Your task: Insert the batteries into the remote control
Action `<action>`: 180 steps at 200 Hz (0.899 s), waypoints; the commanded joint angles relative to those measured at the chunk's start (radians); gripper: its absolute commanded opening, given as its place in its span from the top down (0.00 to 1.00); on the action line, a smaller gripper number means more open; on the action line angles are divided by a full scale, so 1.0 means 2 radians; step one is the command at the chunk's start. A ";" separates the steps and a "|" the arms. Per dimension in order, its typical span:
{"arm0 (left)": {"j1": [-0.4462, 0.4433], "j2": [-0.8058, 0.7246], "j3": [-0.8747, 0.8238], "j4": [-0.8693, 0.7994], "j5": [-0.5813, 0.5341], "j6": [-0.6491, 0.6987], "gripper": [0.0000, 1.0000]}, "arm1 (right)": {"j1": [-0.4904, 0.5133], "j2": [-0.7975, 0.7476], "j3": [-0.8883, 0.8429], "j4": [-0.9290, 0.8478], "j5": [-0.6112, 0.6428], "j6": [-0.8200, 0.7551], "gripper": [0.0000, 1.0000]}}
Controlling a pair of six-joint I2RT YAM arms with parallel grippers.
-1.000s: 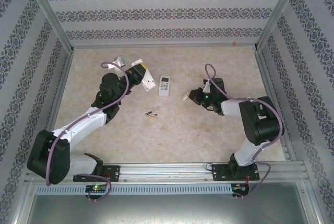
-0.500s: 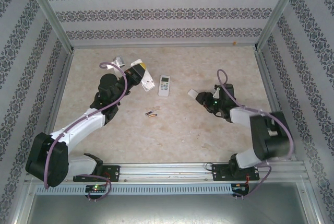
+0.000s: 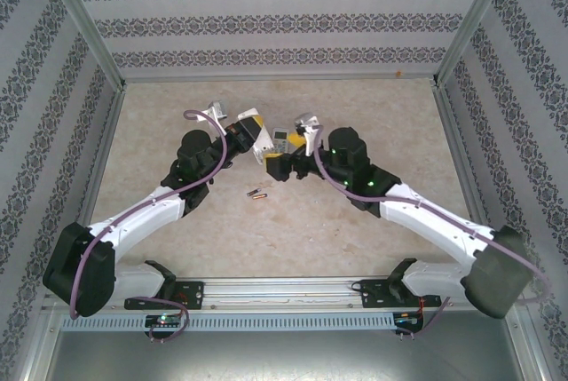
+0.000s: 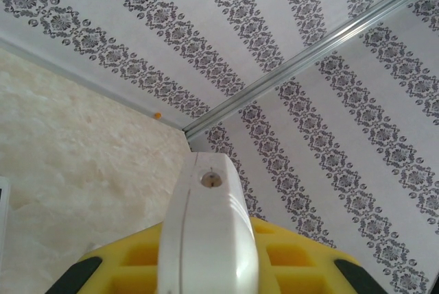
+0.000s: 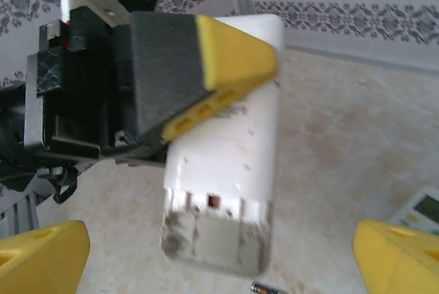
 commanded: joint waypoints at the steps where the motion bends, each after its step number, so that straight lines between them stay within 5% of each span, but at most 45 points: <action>1: -0.005 -0.002 0.013 0.019 0.000 -0.013 0.80 | 0.010 0.045 0.042 -0.038 0.014 -0.053 0.03; 42: -0.006 -0.010 0.012 0.011 -0.003 -0.012 0.80 | 0.025 0.090 0.093 -0.082 0.038 -0.074 0.16; 88: -0.005 -0.001 -0.002 0.033 0.003 -0.023 0.79 | 0.028 0.104 0.114 -0.102 0.050 -0.103 0.55; 99: -0.005 -0.009 -0.006 0.028 0.001 -0.011 0.61 | 0.027 0.097 0.107 -0.104 0.052 -0.128 0.62; 121: 0.002 -0.050 -0.012 -0.035 -0.020 0.042 0.01 | 0.014 0.067 0.072 -0.109 0.064 -0.216 0.64; 155: 0.017 -0.160 0.023 -0.296 -0.099 0.200 0.00 | 0.002 0.050 0.059 -0.277 0.063 -0.379 0.64; 180: 0.025 -0.200 0.037 -0.406 -0.090 0.271 0.00 | 0.039 0.074 0.048 -0.357 0.085 -0.454 0.63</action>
